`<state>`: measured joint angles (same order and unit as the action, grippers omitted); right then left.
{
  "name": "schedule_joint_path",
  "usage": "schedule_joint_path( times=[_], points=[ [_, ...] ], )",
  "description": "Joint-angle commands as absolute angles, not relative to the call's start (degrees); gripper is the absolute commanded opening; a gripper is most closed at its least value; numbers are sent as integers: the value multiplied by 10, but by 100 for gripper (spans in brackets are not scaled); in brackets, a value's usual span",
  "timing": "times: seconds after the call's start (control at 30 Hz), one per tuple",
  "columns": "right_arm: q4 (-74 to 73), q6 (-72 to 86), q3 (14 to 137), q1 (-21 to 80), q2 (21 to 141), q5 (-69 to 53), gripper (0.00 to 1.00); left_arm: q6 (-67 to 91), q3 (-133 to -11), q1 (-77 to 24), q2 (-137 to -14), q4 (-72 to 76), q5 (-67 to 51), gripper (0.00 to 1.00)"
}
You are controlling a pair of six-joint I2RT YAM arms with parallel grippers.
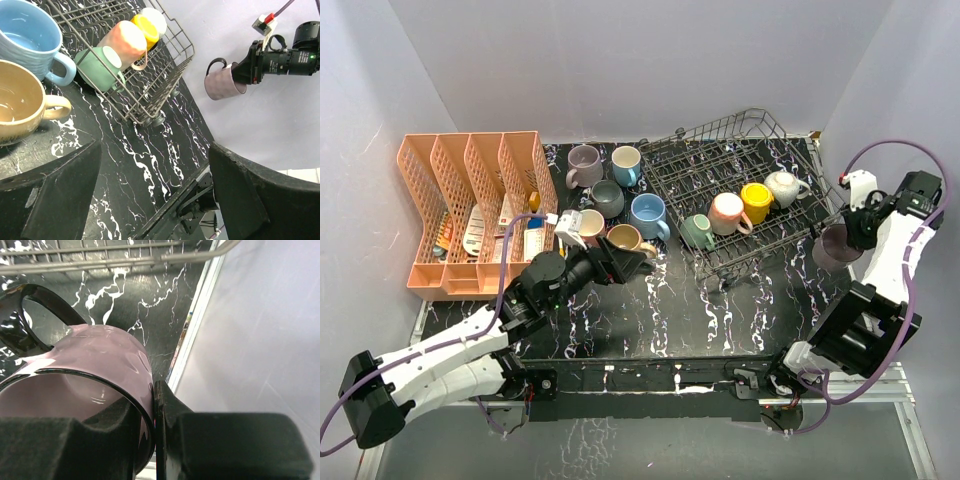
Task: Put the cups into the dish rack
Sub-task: Pick up the cup at the center of the board, then position the cup upside down at the center of the board.
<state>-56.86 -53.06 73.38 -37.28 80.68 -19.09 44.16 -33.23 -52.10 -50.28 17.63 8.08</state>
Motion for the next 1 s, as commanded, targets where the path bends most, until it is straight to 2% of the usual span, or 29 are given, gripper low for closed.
schedule_joint_path(
  times=[0.0, 0.3, 0.6, 0.97],
  points=[
    [-625, -542, 814, -374, 786, -264, 8, 454, -322, -521, -475, 207, 78, 84],
    [-705, -540, 879, -342, 797, -399, 8, 442, -311, -521, -463, 232, 65, 84],
    [-693, -460, 861, -188, 775, -482, 8, 377, -302, -521, -440, 272, 19, 88],
    [-688, -414, 809, -75, 796, -653, 8, 326, -294, -521, -442, 349, -29, 92]
  ],
)
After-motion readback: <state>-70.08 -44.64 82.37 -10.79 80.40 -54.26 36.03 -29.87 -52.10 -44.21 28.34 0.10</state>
